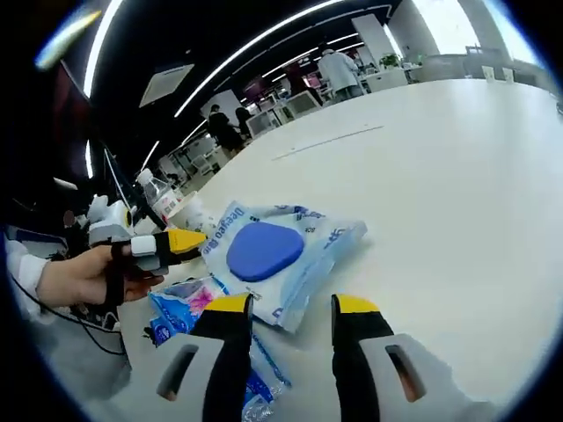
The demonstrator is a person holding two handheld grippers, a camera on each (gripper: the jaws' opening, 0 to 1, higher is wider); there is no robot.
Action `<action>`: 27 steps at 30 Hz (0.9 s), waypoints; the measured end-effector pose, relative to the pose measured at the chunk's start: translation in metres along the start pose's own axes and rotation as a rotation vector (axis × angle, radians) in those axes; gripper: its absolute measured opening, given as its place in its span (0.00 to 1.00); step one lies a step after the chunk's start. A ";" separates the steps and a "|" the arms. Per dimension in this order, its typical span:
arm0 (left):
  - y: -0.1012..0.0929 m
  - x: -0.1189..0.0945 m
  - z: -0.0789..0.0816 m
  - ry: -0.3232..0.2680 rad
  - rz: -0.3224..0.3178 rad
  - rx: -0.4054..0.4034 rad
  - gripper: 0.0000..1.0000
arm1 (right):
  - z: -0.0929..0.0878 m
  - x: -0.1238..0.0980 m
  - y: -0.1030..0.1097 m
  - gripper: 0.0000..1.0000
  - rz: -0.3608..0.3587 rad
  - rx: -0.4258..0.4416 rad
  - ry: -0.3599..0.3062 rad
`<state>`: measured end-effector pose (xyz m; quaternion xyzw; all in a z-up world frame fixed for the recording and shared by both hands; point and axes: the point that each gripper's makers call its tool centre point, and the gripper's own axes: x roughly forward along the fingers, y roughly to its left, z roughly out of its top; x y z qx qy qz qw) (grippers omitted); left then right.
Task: Arrange the tabletop items into an orderly group along one side of the table until the central work area is clear of visible clutter.
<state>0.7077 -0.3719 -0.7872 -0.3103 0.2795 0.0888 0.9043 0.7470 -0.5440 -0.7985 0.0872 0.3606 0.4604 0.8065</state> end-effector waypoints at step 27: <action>-0.013 -0.021 0.014 -0.057 0.015 0.086 0.00 | 0.070 0.006 -0.005 0.00 -0.054 -0.252 -0.091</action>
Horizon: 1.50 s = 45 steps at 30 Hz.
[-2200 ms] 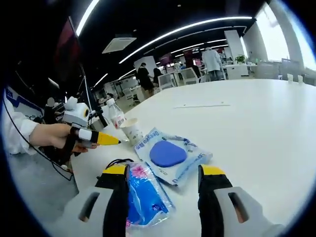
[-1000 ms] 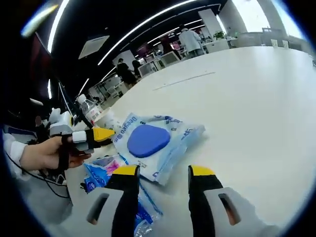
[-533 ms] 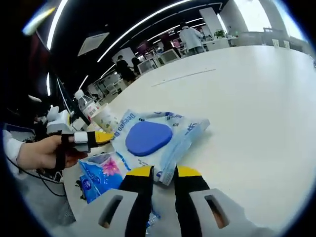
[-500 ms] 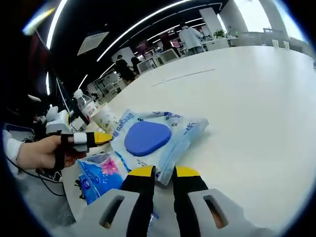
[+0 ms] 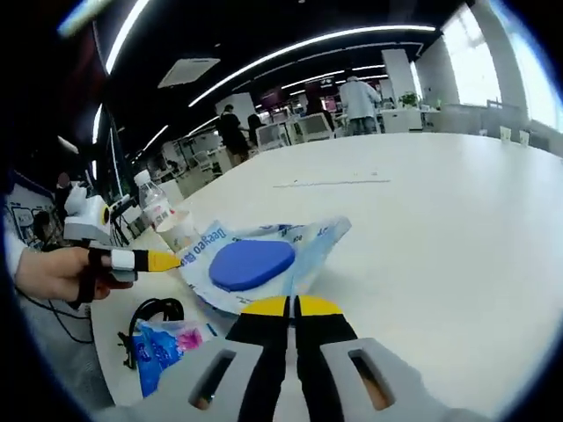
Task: Arrange the tabletop items into an orderly group along one side of the table until the central work area is clear of visible clutter.
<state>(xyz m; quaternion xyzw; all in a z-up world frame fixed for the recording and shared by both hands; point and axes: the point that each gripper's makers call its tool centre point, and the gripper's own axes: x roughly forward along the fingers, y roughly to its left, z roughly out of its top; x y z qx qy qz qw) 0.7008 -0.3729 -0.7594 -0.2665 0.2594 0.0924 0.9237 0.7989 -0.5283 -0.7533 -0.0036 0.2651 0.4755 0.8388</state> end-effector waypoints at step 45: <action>0.027 0.023 -0.029 0.042 0.078 -0.108 0.00 | -0.049 0.029 -0.017 0.00 0.006 0.140 0.111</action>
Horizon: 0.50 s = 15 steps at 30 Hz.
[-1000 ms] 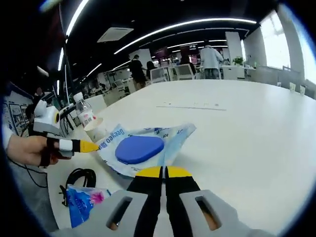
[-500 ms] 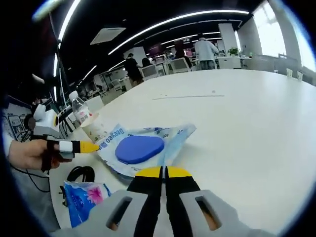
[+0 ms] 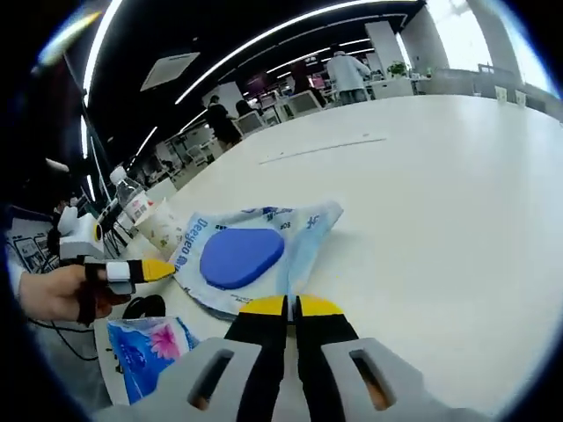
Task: Arrange the tabletop items into an orderly group along one side of the table until the central work area is clear of visible clutter.
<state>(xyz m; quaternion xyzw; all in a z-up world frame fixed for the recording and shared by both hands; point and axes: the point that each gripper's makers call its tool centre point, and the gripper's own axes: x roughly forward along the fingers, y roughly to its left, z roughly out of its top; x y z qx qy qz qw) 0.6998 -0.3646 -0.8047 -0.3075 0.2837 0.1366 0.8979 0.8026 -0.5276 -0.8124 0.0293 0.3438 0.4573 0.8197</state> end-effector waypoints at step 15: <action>-0.001 -0.001 0.001 -0.006 0.026 -0.007 0.00 | 0.001 -0.001 0.000 0.00 -0.027 0.025 -0.010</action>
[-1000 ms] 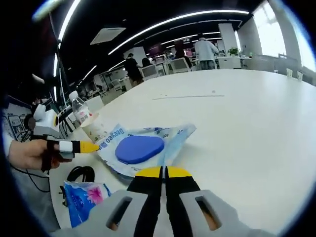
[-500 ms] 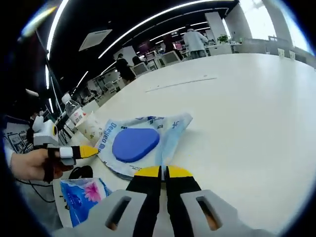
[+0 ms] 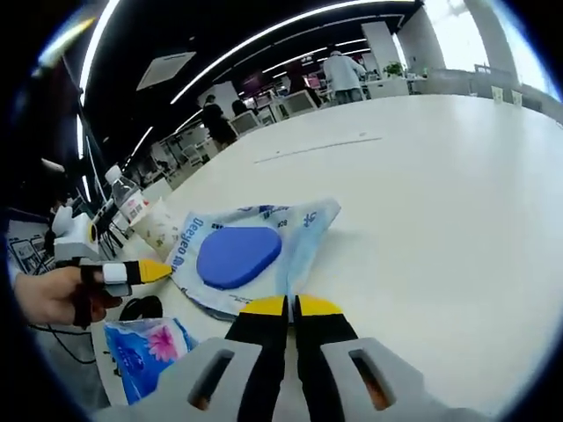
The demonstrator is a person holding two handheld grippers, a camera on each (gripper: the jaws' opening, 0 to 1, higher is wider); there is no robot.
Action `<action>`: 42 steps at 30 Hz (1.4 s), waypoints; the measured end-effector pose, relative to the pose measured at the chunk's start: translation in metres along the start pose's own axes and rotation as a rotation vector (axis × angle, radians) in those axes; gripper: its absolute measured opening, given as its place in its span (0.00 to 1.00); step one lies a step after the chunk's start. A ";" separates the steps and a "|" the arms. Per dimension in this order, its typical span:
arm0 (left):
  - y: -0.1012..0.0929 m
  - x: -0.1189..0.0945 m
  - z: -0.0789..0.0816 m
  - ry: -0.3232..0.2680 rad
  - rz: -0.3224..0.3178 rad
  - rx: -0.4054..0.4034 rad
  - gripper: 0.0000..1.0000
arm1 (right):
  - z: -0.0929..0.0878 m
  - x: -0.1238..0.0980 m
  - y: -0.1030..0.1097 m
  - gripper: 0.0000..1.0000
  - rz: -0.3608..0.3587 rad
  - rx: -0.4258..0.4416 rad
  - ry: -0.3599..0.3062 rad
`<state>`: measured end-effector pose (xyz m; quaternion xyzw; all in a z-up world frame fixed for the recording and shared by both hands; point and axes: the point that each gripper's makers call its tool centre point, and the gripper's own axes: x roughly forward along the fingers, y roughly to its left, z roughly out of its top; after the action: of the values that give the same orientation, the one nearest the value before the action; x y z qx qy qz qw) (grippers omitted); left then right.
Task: Arrange the tabletop items into an orderly group along one side of the table until the central work area is clear of visible clutter.
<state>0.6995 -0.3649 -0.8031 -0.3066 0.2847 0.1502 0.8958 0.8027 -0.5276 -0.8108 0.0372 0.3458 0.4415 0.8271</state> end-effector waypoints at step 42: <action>-0.002 -0.054 0.032 -0.070 -0.015 0.012 0.61 | 0.036 -0.047 0.033 0.62 0.084 -0.057 -0.062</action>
<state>0.6710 -0.3514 -0.7488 -0.2980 0.2518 0.1527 0.9080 0.7840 -0.5341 -0.7461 0.0416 0.3056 0.4839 0.8190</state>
